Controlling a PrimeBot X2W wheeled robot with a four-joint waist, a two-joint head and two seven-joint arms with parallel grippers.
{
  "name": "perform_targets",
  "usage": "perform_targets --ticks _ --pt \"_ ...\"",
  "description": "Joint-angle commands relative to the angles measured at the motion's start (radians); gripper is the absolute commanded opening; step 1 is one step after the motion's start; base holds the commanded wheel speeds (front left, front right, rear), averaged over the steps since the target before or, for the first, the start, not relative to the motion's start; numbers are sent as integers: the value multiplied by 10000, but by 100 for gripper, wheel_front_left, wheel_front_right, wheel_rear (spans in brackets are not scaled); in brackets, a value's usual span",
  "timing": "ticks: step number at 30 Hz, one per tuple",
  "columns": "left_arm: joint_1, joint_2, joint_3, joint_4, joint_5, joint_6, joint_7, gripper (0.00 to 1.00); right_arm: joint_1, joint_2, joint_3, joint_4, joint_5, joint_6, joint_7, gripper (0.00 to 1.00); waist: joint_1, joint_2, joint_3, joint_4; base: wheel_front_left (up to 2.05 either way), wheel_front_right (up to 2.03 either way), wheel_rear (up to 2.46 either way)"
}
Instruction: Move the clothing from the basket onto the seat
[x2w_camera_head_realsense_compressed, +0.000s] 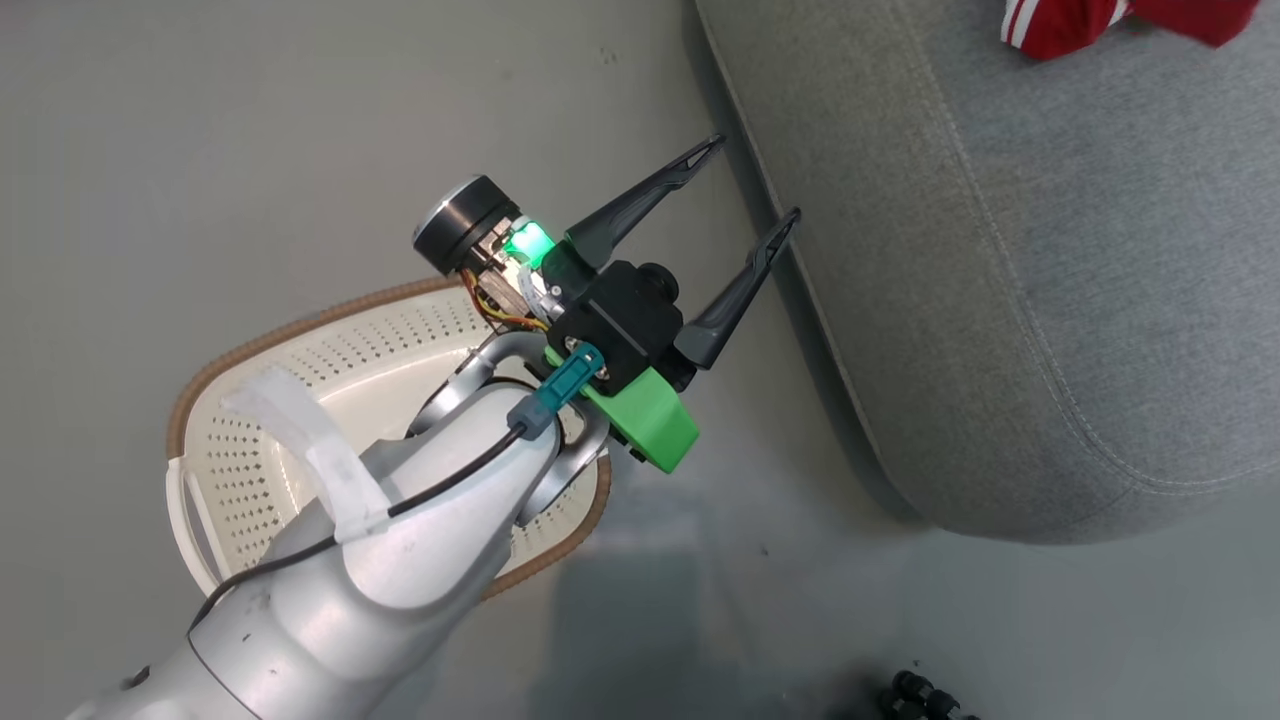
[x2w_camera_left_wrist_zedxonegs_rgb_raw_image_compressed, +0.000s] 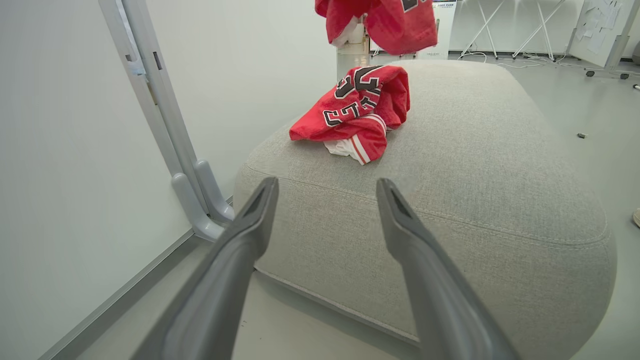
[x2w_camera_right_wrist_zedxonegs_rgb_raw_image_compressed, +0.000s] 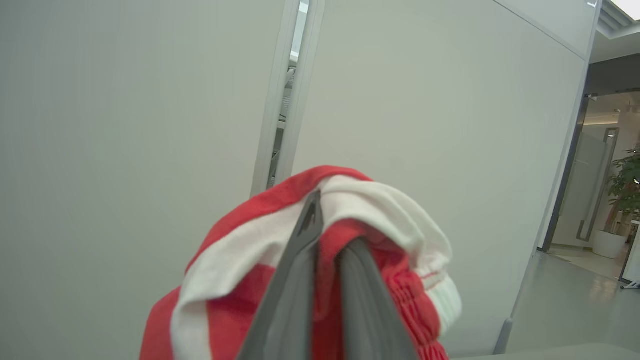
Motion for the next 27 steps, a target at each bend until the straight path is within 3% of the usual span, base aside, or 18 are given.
perform_targets --ticks 1,13,20,27 --pt "-241 89 35 -47 91 17 39 100 -421 -220 -102 185 -59 -11 -39 0 0 69 754 316 0 0 0" --pt "-771 7 -68 -35 228 -28 -66 100 -2742 -1419 -698 3018 -497 -11 -39 0 0 69 1943 838 0 0 0" --pt "-911 63 -60 15 237 52 -112 100 -3169 -1530 -729 5297 -870 -11 -39 0 0 69 2372 999 0 0 0" --pt "-976 71 -108 69 184 78 -196 100 -2898 -1381 -1009 6452 -1129 -11 -39 0 0 69 2529 1111 0 0 0"
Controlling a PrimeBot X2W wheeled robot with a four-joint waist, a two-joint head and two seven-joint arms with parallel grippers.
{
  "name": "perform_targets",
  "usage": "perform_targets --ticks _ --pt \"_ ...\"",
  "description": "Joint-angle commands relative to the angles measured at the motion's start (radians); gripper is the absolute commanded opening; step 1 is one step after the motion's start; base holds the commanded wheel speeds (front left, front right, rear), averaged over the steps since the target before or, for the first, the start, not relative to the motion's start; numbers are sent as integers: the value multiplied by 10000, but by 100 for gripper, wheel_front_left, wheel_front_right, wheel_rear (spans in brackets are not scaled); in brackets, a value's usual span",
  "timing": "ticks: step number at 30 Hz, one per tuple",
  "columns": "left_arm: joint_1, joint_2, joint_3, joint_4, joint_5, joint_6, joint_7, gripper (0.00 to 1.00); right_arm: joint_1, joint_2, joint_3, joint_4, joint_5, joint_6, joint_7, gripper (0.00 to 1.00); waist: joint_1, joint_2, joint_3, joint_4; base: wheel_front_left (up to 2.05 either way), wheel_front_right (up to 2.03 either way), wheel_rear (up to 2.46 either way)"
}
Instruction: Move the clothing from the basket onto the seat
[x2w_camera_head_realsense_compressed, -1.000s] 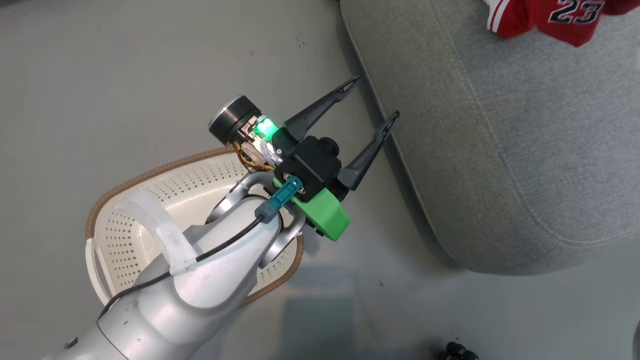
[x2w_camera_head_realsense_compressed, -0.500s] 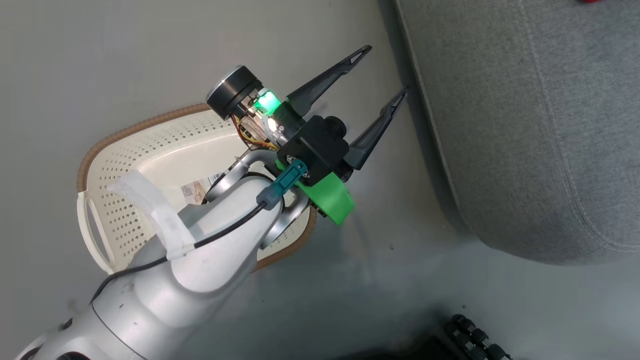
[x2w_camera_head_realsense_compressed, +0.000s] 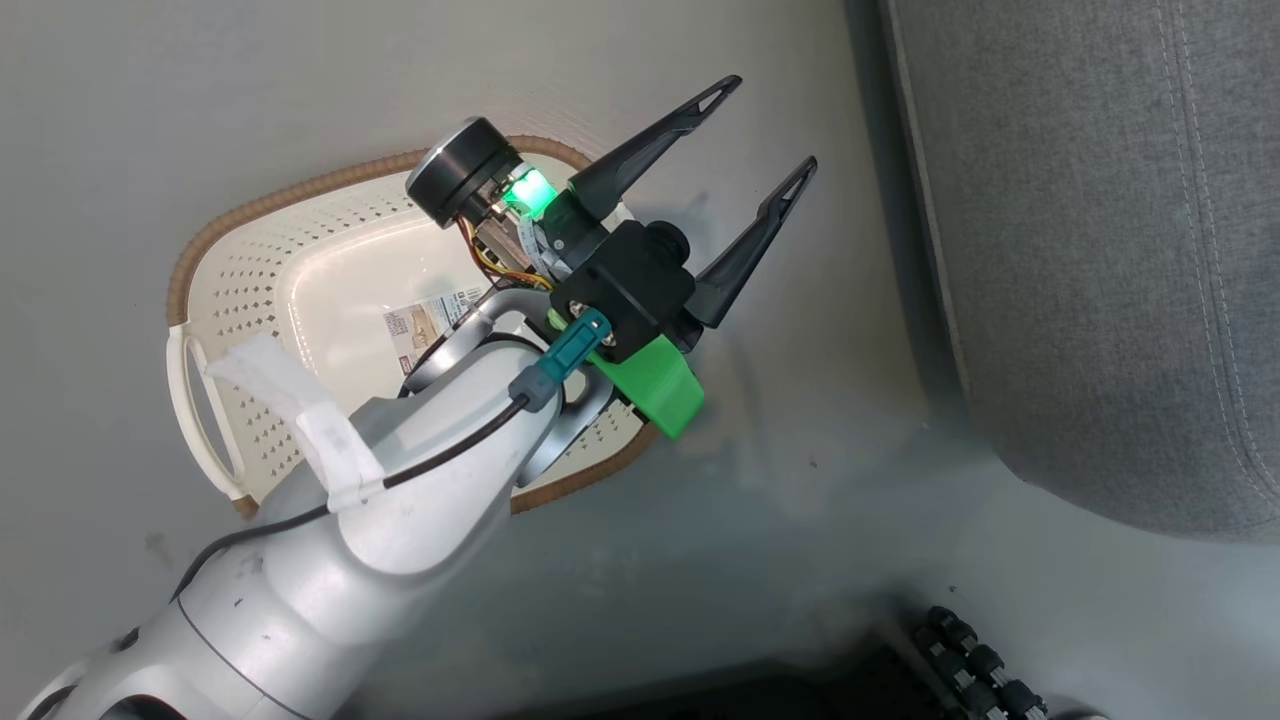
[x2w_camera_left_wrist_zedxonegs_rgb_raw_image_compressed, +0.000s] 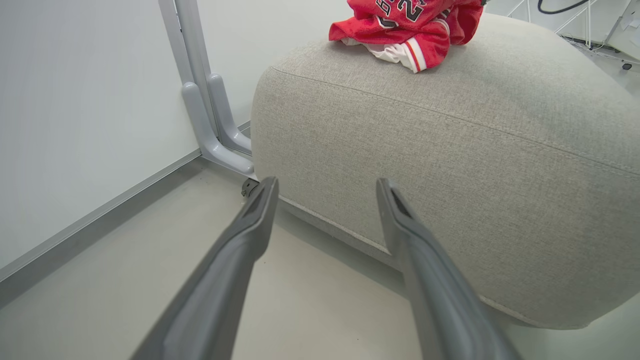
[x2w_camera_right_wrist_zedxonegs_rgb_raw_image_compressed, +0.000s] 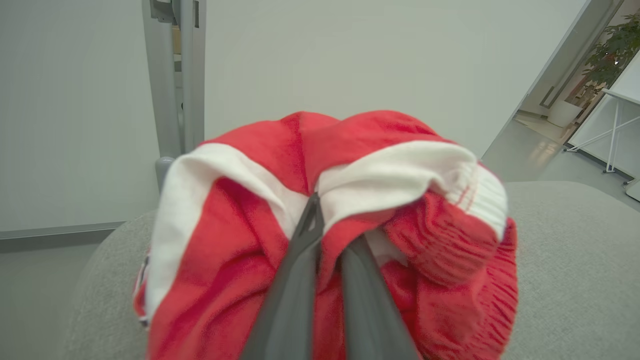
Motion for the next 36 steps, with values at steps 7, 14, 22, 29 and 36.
perform_targets --ticks 7,14,22,29,36 --pt "-139 123 29 120 -57 107 -116 100 598 213 -234 228 -89 -11 -35 0 -1 69 -160 -6 0 0 0" --pt "303 163 71 270 -234 227 -257 100 1506 539 -98 -525 -164 -13 -35 100 -1 69 -975 -218 0 0 0" --pt "983 116 169 414 -576 404 -428 100 2985 874 10 -1379 -115 -11 -35 100 -1 69 -2249 -264 0 0 0" --pt "1806 178 514 446 -874 653 -512 100 4538 1233 212 -2483 205 -11 -37 100 -1 69 -3474 -123 0 0 0" --pt "2881 327 1299 100 -1167 977 -514 100 5871 1554 1127 -3648 612 -11 -37 100 -1 69 -4456 274 0 0 0"
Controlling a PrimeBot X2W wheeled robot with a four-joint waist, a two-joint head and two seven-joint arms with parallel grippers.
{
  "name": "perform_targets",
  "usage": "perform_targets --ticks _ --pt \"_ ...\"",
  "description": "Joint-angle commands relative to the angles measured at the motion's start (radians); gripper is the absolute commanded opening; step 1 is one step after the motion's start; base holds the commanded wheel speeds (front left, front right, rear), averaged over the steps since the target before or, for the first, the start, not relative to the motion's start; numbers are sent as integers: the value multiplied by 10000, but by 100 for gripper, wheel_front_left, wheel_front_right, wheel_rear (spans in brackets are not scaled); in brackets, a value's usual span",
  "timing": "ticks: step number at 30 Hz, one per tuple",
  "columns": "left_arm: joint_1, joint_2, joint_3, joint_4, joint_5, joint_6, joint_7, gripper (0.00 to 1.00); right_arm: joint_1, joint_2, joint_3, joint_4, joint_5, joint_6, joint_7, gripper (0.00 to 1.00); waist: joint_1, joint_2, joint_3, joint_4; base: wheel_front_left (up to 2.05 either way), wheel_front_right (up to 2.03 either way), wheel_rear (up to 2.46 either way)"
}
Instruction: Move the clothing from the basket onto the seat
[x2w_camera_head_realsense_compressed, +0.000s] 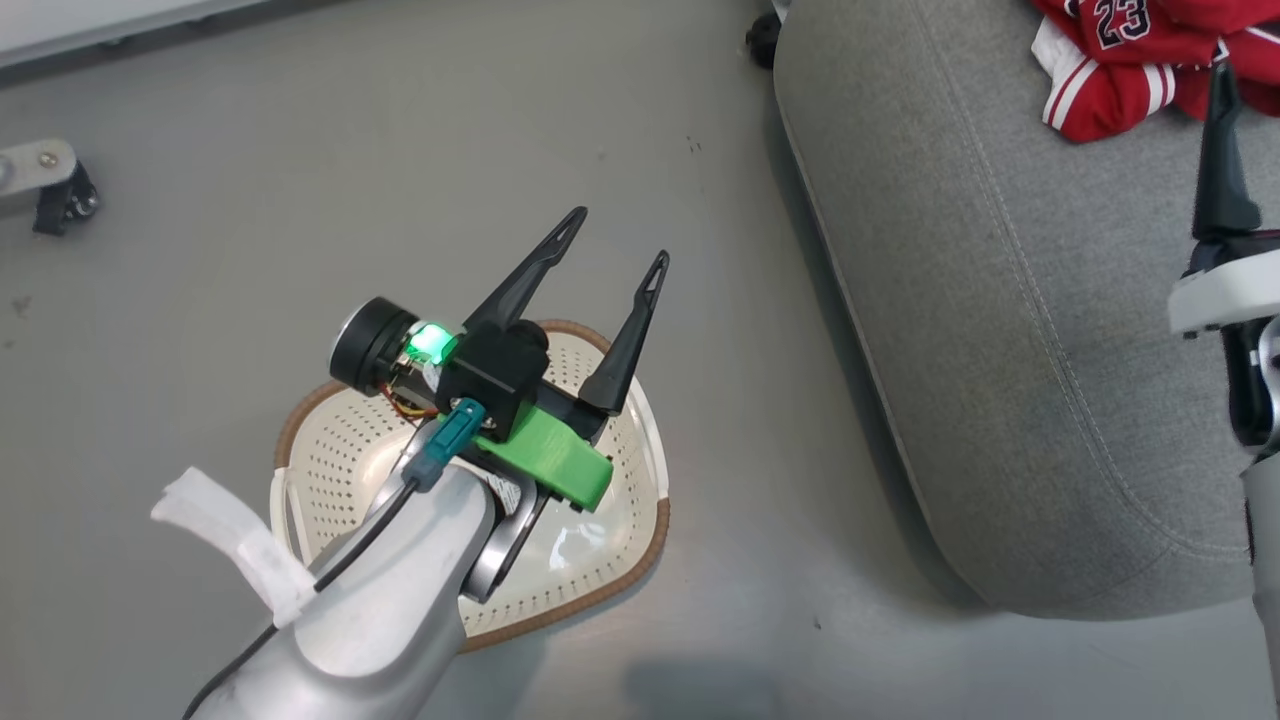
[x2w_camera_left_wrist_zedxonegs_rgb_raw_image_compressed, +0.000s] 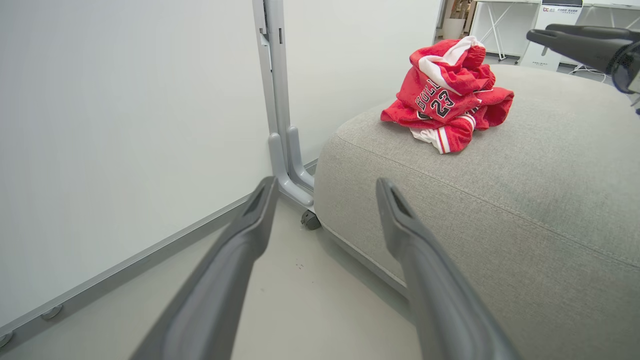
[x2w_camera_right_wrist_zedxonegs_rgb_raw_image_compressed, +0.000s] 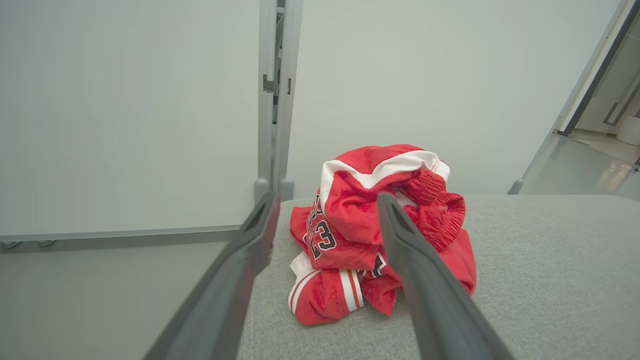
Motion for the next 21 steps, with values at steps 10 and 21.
perform_targets --ticks 10,21 --pt "1778 48 2057 -651 -60 416 -36 100 1480 543 1100 -997 374 -11 -39 100 0 69 -1679 1431 0 0 0" --pt "3371 -56 4266 -900 435 274 -25 100 2502 1175 1633 -1244 345 -11 -39 100 0 69 -2681 2257 0 0 0"
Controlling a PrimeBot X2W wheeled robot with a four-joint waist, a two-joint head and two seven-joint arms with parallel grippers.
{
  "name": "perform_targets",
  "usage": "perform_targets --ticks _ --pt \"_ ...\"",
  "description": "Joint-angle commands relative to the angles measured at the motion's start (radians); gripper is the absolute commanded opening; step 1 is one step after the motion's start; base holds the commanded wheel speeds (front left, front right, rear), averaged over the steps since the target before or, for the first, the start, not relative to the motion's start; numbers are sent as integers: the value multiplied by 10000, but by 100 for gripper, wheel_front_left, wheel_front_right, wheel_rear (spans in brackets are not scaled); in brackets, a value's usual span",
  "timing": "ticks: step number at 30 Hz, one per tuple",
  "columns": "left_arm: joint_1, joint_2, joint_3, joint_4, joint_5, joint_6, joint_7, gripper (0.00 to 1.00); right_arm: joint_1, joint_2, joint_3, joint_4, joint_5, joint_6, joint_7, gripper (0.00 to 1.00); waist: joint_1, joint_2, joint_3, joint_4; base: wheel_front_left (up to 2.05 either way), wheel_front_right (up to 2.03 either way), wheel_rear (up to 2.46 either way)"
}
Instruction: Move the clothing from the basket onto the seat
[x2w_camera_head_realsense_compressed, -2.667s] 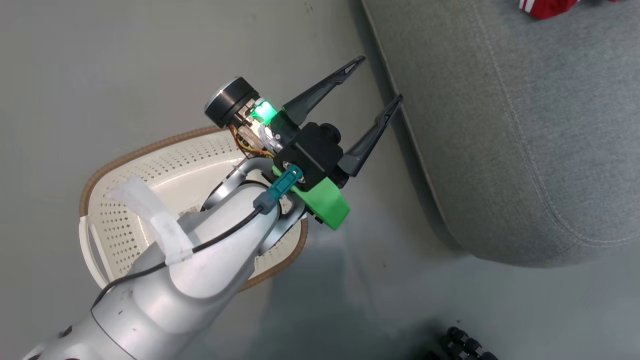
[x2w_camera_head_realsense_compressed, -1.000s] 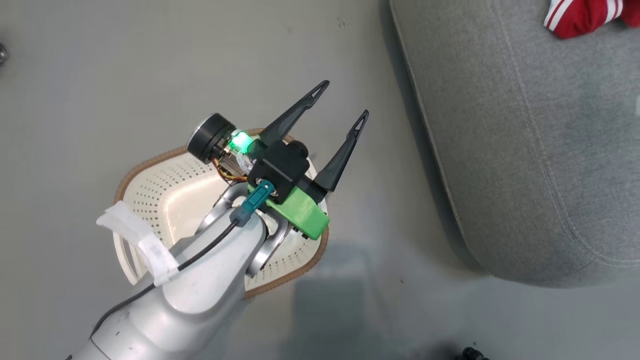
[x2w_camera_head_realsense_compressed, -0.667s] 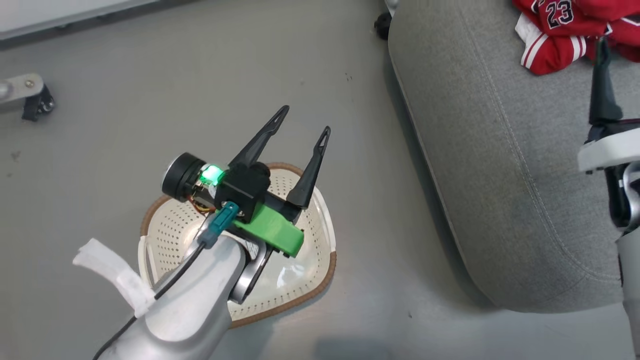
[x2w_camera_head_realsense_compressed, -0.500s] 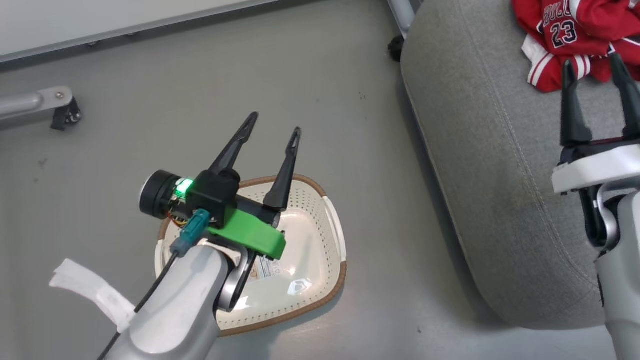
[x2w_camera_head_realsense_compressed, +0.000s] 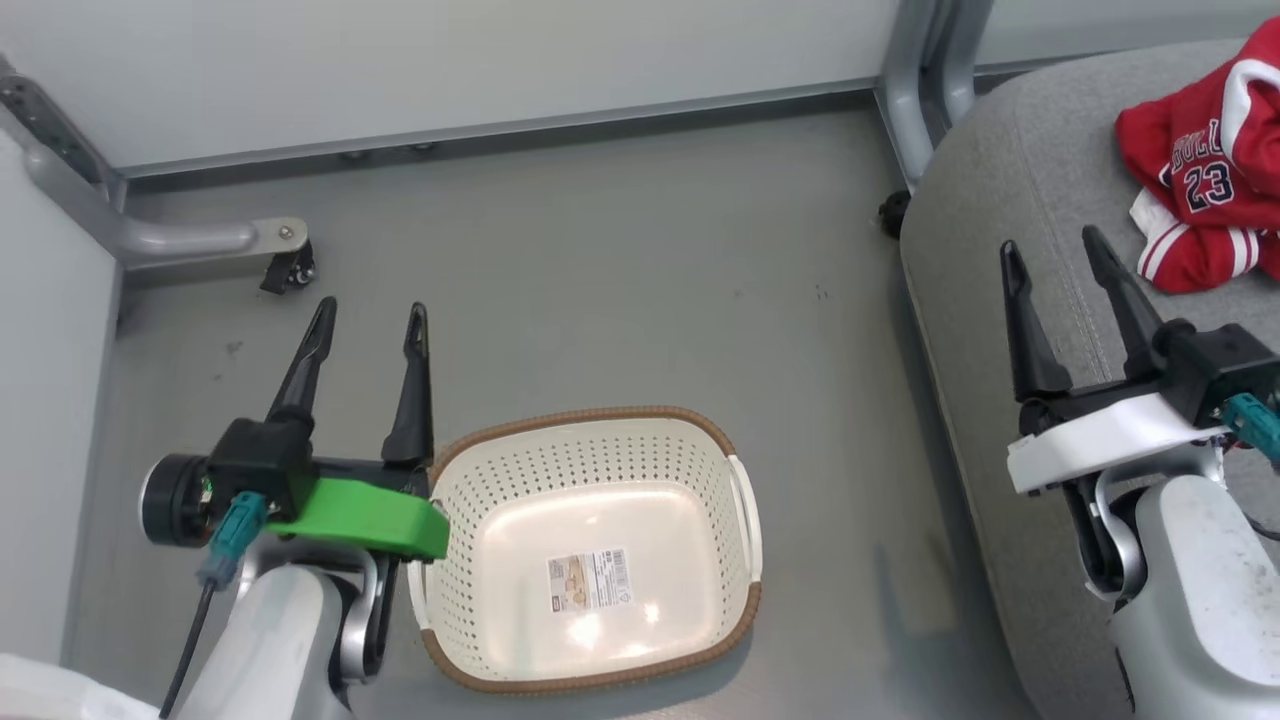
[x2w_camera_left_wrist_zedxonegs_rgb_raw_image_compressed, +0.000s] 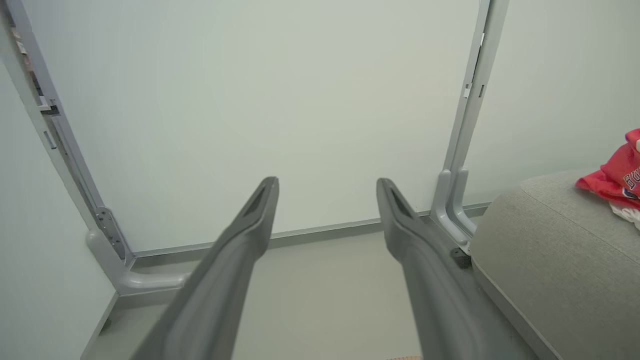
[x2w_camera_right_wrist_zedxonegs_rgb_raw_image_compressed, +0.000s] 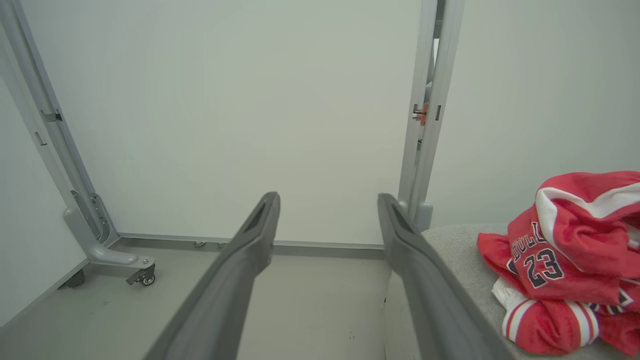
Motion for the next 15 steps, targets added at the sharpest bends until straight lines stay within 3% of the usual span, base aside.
perform_targets --ticks 1,15 --pt "337 -41 215 -41 159 -36 -2 100 275 57 36 -88 -42 -11 -39 100 0 69 -550 430 0 0 0" --pt "1956 -602 1714 -233 917 -535 -2 100 2198 672 -102 -1274 -267 -11 -39 100 0 69 -1302 373 0 0 0"
